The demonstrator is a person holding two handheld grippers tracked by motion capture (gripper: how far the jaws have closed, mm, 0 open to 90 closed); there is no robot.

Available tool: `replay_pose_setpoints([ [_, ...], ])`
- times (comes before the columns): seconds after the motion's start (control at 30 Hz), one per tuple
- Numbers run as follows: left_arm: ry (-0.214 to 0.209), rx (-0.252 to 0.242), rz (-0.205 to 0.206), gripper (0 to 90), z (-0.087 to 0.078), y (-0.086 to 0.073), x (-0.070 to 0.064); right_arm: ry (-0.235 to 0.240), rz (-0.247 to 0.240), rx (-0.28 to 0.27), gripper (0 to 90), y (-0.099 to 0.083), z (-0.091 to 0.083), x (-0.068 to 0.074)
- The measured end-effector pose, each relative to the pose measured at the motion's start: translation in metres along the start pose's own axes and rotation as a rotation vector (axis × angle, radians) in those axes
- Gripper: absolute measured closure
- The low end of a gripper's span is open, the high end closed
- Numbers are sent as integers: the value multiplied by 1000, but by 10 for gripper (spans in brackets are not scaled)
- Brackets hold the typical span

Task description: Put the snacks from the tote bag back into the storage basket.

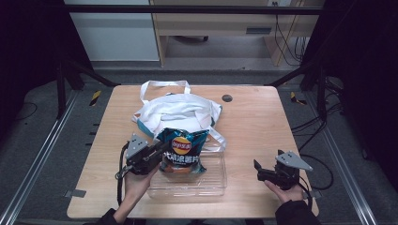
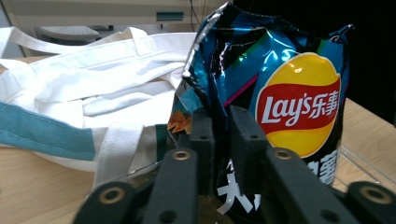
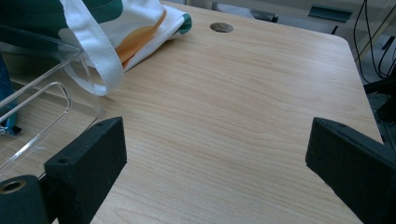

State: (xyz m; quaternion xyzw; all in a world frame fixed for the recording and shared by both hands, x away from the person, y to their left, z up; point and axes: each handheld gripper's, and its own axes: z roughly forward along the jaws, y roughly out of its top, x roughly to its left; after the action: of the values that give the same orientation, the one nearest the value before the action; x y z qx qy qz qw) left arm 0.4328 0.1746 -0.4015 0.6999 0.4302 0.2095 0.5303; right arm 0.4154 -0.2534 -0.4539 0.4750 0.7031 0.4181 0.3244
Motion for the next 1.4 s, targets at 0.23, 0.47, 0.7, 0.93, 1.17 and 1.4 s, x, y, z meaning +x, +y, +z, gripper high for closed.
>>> replay_pose_setpoints([
  [0.23, -8, -9, -13, 880, -9, 1, -13, 0, 0, 0, 55, 0, 0, 0],
  [0.47, 15, -5, -35, 882, -18, -5, -21, -1, 2, 2, 55, 0, 0, -1],
  [0.7, 32, -1, -61, 863, -15, -7, -13, 0, -1, 2, 55, 0, 0, 0],
  [0.93, 27, -8, -56, 779, -7, -8, -8, -3, -4, 2, 55, 0, 0, 0],
  [1.17, 7, -12, -37, 691, -2, -7, -5, -3, -5, 4, 56, 0, 1, 0],
  [1.4, -2, -3, -3, 512, -5, -5, -8, -1, -2, 3, 56, 0, 0, 0],
])
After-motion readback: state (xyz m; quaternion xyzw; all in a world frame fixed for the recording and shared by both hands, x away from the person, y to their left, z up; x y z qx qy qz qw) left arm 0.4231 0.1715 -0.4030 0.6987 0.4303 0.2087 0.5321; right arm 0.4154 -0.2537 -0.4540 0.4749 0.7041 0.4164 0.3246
